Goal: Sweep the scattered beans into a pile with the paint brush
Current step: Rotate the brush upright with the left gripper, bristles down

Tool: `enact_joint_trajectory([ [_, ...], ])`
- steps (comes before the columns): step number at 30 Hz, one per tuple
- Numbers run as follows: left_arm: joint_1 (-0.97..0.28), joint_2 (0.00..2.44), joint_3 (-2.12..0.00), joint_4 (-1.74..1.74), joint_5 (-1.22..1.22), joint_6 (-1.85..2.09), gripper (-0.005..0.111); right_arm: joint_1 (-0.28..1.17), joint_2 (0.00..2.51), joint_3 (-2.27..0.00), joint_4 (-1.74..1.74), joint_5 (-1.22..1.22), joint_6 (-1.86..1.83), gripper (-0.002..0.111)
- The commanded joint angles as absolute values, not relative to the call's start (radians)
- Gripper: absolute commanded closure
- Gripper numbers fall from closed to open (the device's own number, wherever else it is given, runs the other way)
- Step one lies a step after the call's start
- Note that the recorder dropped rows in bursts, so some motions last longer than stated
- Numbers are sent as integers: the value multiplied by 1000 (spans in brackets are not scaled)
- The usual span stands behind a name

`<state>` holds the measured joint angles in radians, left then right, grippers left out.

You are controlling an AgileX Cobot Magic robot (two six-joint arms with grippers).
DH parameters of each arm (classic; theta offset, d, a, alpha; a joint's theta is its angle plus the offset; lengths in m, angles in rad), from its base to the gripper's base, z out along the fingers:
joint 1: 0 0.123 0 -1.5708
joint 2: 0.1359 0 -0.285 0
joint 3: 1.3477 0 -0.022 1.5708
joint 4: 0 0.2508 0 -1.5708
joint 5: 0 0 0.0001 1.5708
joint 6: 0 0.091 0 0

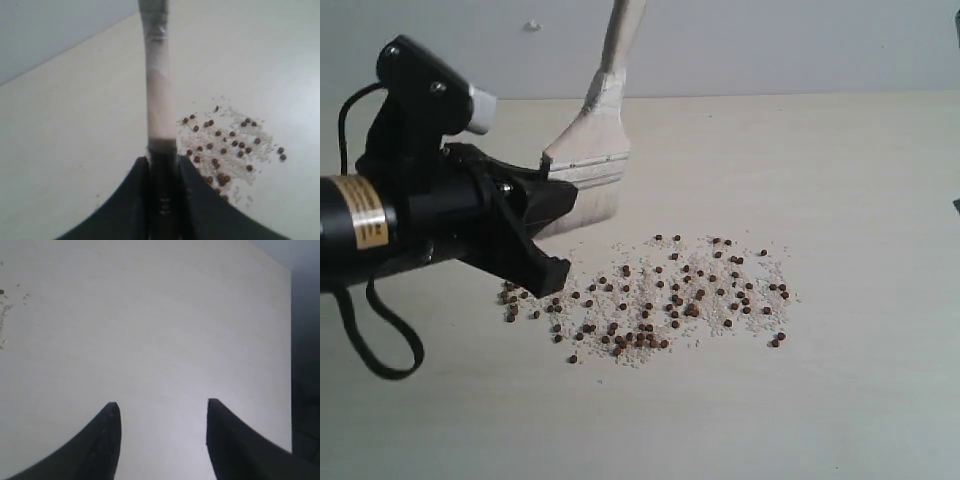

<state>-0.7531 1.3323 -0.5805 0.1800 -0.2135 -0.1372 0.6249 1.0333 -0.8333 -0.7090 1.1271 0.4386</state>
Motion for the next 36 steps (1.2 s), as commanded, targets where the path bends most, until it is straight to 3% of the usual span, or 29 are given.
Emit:
enact_joint_trajectory([
  [1, -756, 1322, -414, 311, -688, -365, 107, 620, 1026, -792, -699, 946, 569, 60],
  [8, -756, 1322, -165, 311, -1196, -371, 107, 620, 1092, -783, -513, 524, 319, 66],
  [13, -756, 1322, -121, 283, -1205, -341, 107, 594, 1236, -783, -494, 320, 225, 71],
  [18, -711, 1322, -116, 277, -1155, -352, 107, 456, 1321, -808, -504, 358, 231, 73],
  [22, -598, 1348, -128, 362, -1125, -393, 107, 342, 1362, -878, -561, 458, 274, 76],
  [30, -396, 1488, -321, 772, -1095, -639, 107, 324, 1362, -894, -733, 508, 464, 79],
  [36, -258, 1611, -423, 1010, -1195, -766, 107, 300, 1386, -900, -724, 497, 324, 80],
])
